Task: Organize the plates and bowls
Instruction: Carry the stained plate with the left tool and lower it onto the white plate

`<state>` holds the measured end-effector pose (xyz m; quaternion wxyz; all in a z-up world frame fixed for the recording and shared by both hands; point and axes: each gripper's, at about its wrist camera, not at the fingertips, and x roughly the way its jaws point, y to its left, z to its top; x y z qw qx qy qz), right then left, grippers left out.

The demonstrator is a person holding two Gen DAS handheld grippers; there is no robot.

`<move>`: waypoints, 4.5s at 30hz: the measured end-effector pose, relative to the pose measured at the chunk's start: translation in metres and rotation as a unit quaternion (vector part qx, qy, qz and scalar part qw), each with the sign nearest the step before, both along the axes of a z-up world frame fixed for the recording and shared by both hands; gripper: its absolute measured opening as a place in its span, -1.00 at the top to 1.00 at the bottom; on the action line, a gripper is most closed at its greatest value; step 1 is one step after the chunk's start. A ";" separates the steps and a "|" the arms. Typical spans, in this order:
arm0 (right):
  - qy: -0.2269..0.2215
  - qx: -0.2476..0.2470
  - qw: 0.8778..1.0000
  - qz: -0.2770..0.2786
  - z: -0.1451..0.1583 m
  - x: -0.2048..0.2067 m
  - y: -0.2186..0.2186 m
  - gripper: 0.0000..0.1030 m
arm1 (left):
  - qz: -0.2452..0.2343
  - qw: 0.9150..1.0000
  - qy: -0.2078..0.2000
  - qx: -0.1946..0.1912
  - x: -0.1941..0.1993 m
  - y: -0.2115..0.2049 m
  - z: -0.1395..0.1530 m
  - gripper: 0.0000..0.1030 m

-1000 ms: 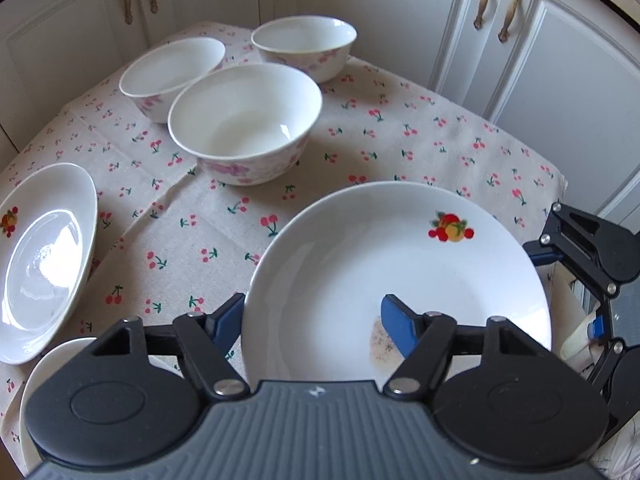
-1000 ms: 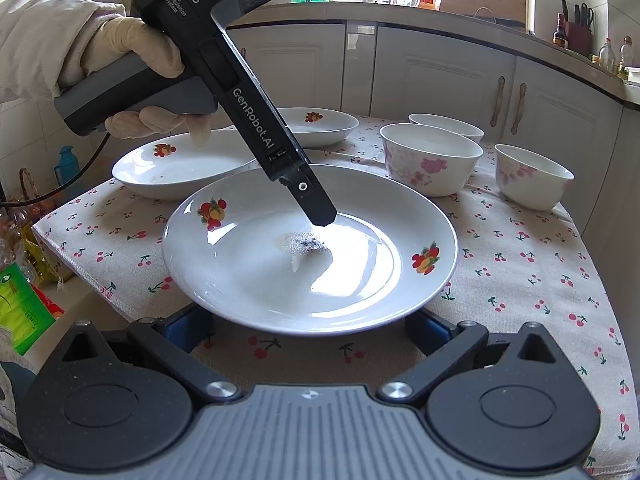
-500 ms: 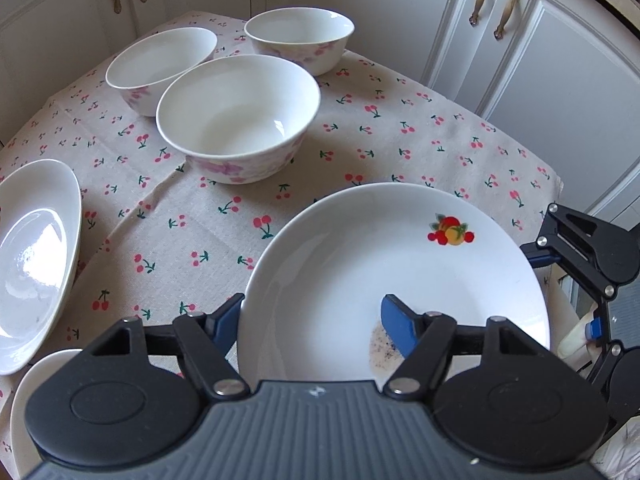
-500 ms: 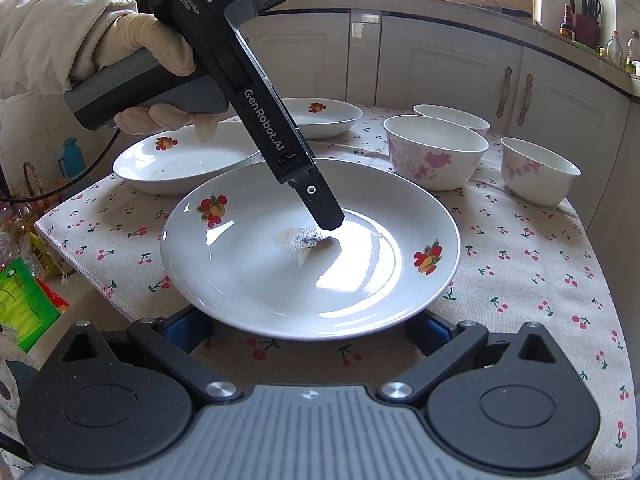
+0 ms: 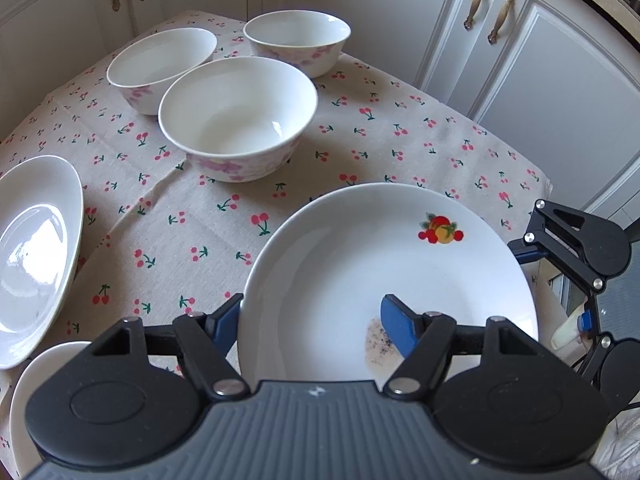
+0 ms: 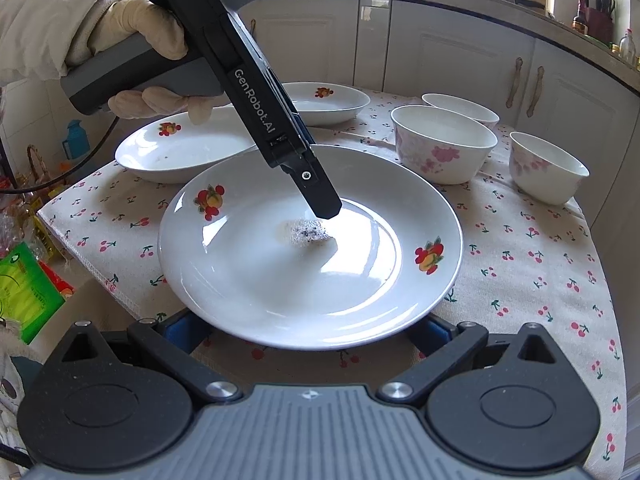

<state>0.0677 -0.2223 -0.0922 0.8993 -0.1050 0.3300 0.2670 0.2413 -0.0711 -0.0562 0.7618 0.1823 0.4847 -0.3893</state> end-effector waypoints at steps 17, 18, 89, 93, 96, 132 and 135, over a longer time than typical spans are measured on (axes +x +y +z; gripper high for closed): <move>-0.006 -0.006 0.999 0.032 0.031 0.014 0.008 -1.00 | 0.029 0.999 -0.026 -0.029 -0.002 0.028 0.032 -0.39; -0.006 -0.005 0.999 0.036 0.033 0.016 0.010 -1.00 | 0.033 0.999 -0.029 -0.030 -0.002 0.032 0.035 -0.39; 0.045 -0.042 0.992 0.110 0.049 0.062 0.138 -1.00 | 0.178 0.983 -0.033 -0.037 0.023 0.155 0.006 -0.40; 0.044 -0.043 0.992 0.108 0.048 0.061 0.140 -1.00 | 0.177 0.983 -0.036 -0.037 0.024 0.155 0.006 -0.42; 0.041 -0.053 0.992 0.105 0.047 0.060 0.143 -1.00 | 0.178 0.983 -0.038 -0.037 0.024 0.156 0.007 -0.43; 0.021 -0.084 0.992 0.096 0.046 0.057 0.140 -1.00 | 0.187 0.974 -0.097 -0.083 0.004 0.159 0.040 -0.54; 0.017 -0.077 0.993 0.083 0.050 0.058 0.132 -1.00 | 0.190 0.971 -0.112 -0.091 -0.008 0.162 0.048 -0.63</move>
